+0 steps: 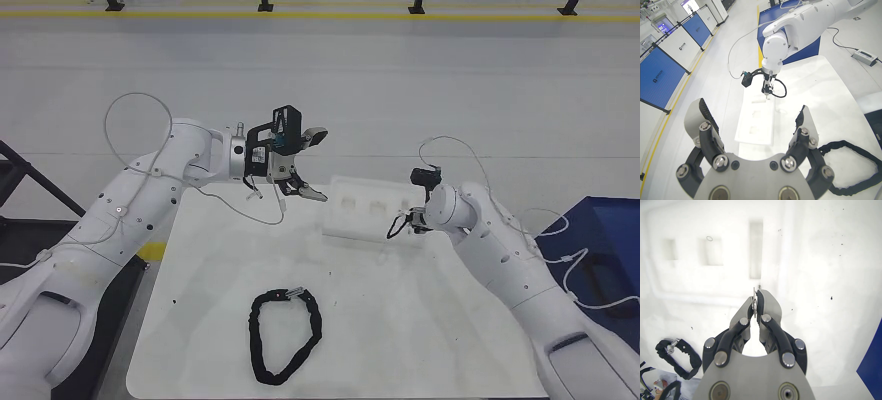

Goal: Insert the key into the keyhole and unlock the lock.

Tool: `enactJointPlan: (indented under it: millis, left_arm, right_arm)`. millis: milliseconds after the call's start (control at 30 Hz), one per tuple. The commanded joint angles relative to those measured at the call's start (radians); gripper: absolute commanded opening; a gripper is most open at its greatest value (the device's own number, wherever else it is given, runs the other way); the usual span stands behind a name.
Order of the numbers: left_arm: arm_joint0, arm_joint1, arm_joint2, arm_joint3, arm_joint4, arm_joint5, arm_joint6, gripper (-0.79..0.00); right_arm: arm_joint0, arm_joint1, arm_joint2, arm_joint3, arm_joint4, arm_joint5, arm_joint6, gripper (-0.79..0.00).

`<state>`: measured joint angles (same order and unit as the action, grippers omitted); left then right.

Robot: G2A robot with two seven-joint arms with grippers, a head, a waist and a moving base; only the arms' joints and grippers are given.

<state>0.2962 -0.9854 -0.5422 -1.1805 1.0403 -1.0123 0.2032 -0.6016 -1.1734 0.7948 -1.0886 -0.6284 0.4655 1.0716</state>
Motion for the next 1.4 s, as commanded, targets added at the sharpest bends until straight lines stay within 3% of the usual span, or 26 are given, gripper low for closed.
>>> enactJointPlan:
  millis: [0, 100, 267, 533, 800, 1367]
  left_arm:
    - [0.000, 0.000, 0.000, 0.000, 0.000, 0.000, 0.000, 0.000]
    - [0.000, 0.000, 0.000, 0.000, 0.000, 0.000, 0.000, 0.000]
    - [0.000, 0.000, 0.000, 0.000, 0.000, 0.000, 0.000, 0.000]
    - [0.000, 0.000, 0.000, 0.000, 0.000, 0.000, 0.000, 0.000]
    - [0.000, 0.000, 0.000, 0.000, 0.000, 0.000, 0.000, 0.000]
    - [0.003, 0.000, -0.001, -0.001, 0.001, 0.006, -0.002, 0.000]
  right_arm:
    - [-0.033, 0.021, 0.044, -0.085, -0.008, -0.012, 0.031, -0.785]
    - [-0.102, 0.054, 0.128, -0.212, 0.006, -0.048, 0.061, -0.785]
    - [-0.246, 0.096, 0.309, -0.361, 0.168, -0.183, 0.062, -0.785]
    - [-0.374, 0.115, 0.487, -0.356, 0.537, -0.388, 0.073, -0.785]
    - [-0.396, 0.117, 0.552, -0.264, 0.779, -0.513, 0.103, -0.785]
    - [-0.412, 0.122, 0.577, -0.277, 0.808, -0.537, 0.091, -0.785]
